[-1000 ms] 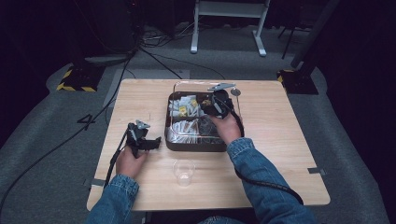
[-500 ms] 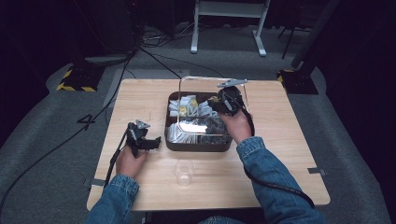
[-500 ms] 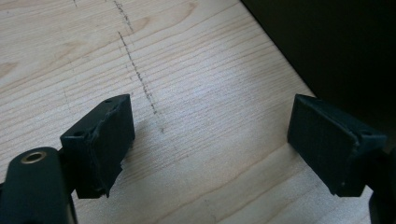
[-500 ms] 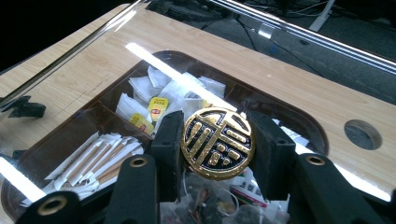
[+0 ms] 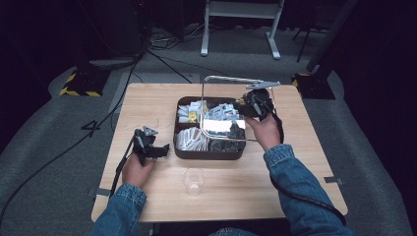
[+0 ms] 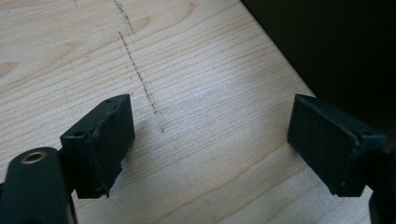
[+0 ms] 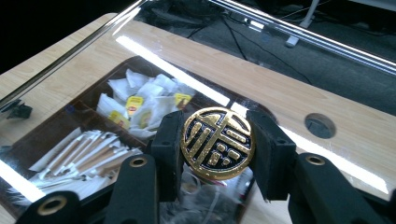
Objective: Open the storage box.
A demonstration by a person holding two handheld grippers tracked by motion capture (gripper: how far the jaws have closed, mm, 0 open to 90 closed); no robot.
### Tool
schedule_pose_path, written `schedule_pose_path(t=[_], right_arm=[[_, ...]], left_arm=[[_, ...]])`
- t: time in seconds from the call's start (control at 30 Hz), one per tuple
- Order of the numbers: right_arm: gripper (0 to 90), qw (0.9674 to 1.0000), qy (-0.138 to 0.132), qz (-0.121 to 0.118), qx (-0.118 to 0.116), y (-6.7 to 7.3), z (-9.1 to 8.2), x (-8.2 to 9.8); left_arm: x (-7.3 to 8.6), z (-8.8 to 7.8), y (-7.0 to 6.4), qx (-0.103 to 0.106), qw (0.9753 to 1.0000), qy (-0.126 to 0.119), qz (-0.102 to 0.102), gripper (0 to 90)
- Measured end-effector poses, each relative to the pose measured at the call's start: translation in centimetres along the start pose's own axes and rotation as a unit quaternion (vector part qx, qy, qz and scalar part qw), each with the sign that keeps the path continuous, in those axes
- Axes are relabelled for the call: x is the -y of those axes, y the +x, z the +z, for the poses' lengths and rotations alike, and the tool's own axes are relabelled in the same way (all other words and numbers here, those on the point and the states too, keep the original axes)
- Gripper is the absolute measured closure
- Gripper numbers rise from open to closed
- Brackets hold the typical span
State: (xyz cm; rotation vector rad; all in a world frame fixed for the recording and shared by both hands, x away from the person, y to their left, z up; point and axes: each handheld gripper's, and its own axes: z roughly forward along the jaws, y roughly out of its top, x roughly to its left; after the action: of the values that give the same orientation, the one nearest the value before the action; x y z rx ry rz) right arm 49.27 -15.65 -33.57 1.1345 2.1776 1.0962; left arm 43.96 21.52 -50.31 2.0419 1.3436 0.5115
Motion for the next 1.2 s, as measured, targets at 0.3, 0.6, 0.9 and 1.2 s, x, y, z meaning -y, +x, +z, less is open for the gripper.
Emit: schedule_pose_path(t=[0.3,0.6,0.9,1.2], right_arm=[[58.0,0.9998,-0.003,0.013,0.016,-3.0,-1.3,0.8],[58.0,0.9988,-0.005,0.033,0.037,-6.4,-2.5,1.7],[58.0,0.9970,0.005,0.044,0.063,-9.7,-3.1,2.9],[58.0,0.9954,0.008,0.056,0.077,-12.1,-2.9,4.0]], left_arm=[[0.0,0.0,0.0,0.001,1.0000,0.000,-0.001,15.3],[0.0,0.0,-0.1,0.001,1.0000,0.001,-0.002,15.3],[0.0,0.0,0.0,0.002,1.0000,0.000,-0.002,15.4],[0.0,0.0,-0.1,0.002,1.0000,0.000,-0.002,15.4]])
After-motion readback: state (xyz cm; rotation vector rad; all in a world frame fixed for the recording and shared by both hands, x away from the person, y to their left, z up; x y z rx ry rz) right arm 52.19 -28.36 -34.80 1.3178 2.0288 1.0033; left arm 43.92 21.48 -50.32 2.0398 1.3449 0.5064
